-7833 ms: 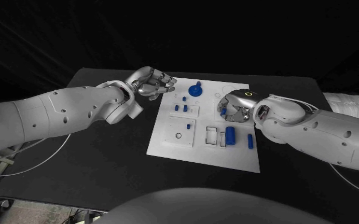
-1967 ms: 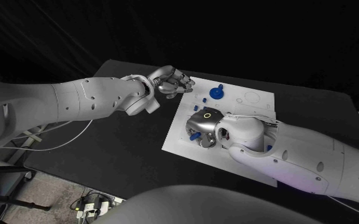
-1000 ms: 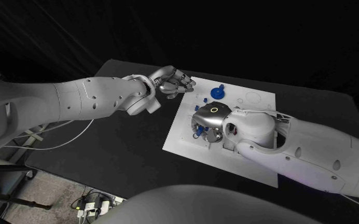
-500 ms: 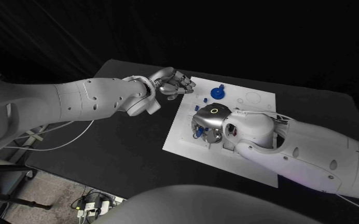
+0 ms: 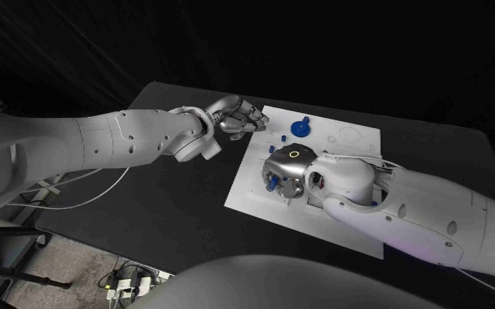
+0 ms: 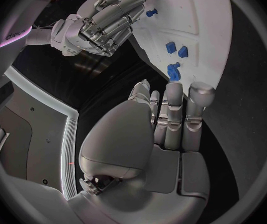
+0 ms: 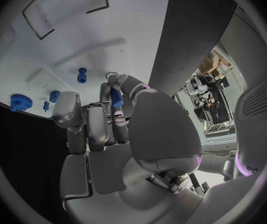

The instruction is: Assemble the parts on the task board

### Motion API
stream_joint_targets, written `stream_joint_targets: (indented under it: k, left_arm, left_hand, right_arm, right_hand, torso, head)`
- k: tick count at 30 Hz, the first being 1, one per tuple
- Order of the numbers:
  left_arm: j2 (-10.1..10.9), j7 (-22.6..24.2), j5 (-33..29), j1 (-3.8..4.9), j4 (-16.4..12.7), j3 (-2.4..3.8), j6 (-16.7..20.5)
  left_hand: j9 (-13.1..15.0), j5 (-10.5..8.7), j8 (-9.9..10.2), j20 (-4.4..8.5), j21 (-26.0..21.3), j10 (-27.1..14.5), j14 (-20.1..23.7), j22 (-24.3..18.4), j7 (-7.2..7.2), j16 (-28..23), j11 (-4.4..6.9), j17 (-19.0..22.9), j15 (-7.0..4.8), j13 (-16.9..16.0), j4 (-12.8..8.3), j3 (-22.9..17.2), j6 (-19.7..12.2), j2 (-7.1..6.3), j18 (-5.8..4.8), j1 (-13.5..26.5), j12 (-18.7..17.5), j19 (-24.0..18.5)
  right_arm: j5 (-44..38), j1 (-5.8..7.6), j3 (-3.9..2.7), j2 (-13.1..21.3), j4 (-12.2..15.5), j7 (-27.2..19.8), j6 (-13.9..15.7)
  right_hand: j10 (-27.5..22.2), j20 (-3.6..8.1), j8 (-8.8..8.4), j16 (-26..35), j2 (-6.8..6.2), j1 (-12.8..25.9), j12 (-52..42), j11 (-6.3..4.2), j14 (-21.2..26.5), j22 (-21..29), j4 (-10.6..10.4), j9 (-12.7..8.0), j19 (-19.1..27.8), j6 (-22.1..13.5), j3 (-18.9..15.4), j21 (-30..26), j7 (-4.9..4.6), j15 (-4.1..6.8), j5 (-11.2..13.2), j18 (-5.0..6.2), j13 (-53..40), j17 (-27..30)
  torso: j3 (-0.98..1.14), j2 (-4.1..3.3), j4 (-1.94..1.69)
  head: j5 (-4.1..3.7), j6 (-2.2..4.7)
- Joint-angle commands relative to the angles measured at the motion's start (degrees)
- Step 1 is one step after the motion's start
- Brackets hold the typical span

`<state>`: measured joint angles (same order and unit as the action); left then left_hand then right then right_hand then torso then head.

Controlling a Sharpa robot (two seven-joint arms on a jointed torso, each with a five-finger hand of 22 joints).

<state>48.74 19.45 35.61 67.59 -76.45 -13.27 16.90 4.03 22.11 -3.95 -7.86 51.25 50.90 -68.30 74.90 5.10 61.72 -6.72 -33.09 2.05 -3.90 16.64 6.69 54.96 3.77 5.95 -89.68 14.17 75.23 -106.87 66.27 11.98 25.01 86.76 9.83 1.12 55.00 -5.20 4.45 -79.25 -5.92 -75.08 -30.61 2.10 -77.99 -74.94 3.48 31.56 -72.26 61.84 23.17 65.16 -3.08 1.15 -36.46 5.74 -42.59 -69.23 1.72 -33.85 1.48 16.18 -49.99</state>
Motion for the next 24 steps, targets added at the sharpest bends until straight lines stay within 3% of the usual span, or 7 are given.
stream_joint_targets:
  k: [1,16,24]
  left_arm:
    - [-0.06,0.13,0.01,-0.02,-0.07,0.05,-0.93]
    - [-0.21,0.07,0.01,-0.06,0.06,0.05,-1.22]
    - [-0.23,-0.02,0.01,-0.07,0.1,0.05,-1.36]
  left_hand:
    - [-0.06,0.22,0.22,-0.03,-0.2,0.4,0.37,6.16,0.3,-0.21,-0.11,0.06,0.01,-0.03,0.1,0.16,0.06,0.53,0.7,-0.07,0.17,-0.49]
    - [-0.07,0.23,0.23,-0.04,-0.21,0.38,0.4,6.16,0.3,-0.22,-0.12,0.09,0.02,-0.03,0.08,0.16,0.04,0.52,0.7,-0.12,0.17,-0.49]
    - [-0.07,0.23,0.23,-0.04,-0.21,0.38,0.4,6.16,0.3,-0.22,-0.12,0.09,0.02,-0.03,0.08,0.16,0.04,0.52,0.7,-0.12,0.17,-0.49]
  right_arm:
    - [-0.87,-0.12,0.0,-0.16,-0.19,-0.08,0.4]
    - [-2.51,-0.56,0.01,-0.5,-0.56,-0.17,-0.15]
    - [-2.64,-0.71,0.01,-0.66,-0.62,-0.29,-0.27]
  right_hand:
    - [-0.39,0.18,0.2,-0.01,-0.23,0.41,-0.03,-0.03,-0.25,-7.29,0.16,0.27,0.02,0.09,-0.25,0.17,-0.5,0.17,0.28,0.11,0.04,-0.01]
    - [-0.84,0.12,-0.05,0.05,-0.24,0.19,0.15,0.12,-0.15,-7.26,0.45,0.5,0.07,-0.6,-0.23,0.02,-0.45,0.07,0.38,0.12,-0.04,0.08]
    - [-1.59,-0.08,-0.79,0.2,-0.2,0.29,0.49,0.47,0.11,-7.19,0.65,0.77,0.24,-3.1,-0.29,-0.35,-0.21,-0.16,1.17,0.16,-0.24,0.3]
  torso:
    - [0.0,0.02,0.05]
    - [0.0,-0.01,0.04]
    - [0.0,0.02,0.03]
  head:
    - [0.06,-0.01]
    - [0.11,-0.01]
    - [0.12,-0.01]
